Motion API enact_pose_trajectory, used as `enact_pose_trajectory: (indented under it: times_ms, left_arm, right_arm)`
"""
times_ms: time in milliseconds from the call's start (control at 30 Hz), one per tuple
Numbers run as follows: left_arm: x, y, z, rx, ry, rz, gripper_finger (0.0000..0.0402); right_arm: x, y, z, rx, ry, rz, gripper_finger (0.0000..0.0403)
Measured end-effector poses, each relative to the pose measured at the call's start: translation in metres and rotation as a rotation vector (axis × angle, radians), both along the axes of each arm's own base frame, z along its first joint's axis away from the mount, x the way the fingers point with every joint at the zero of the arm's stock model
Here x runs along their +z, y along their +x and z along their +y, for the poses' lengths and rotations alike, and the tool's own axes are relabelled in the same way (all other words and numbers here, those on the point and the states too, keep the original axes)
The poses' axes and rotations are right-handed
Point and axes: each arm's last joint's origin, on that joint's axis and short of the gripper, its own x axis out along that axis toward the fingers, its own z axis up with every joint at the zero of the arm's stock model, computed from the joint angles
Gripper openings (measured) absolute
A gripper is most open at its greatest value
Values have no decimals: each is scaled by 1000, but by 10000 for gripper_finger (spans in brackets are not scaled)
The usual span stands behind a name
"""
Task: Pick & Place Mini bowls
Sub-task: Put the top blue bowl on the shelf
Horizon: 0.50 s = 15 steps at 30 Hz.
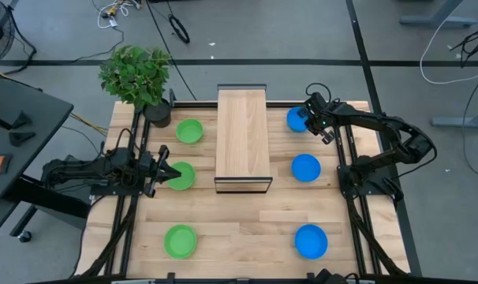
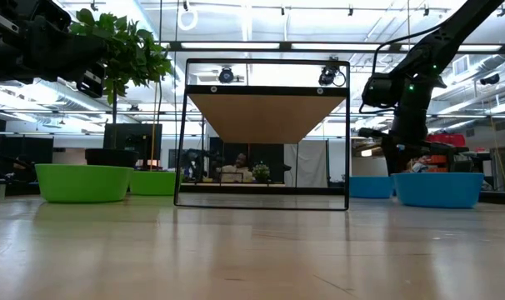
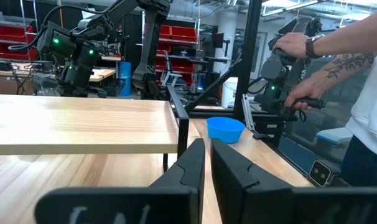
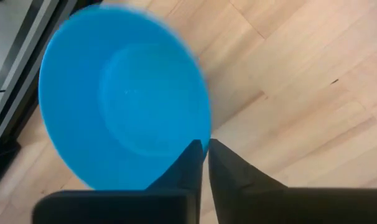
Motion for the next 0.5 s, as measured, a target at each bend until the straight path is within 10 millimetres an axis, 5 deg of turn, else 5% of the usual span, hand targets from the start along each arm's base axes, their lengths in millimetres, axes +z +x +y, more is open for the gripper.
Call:
enact_pose_trajectory:
  times_ms: [500]
  left_arm:
    - [0, 0, 0, 0, 0, 1, 30]
  right_arm:
    - [3, 0, 1, 38, -3, -14, 1]
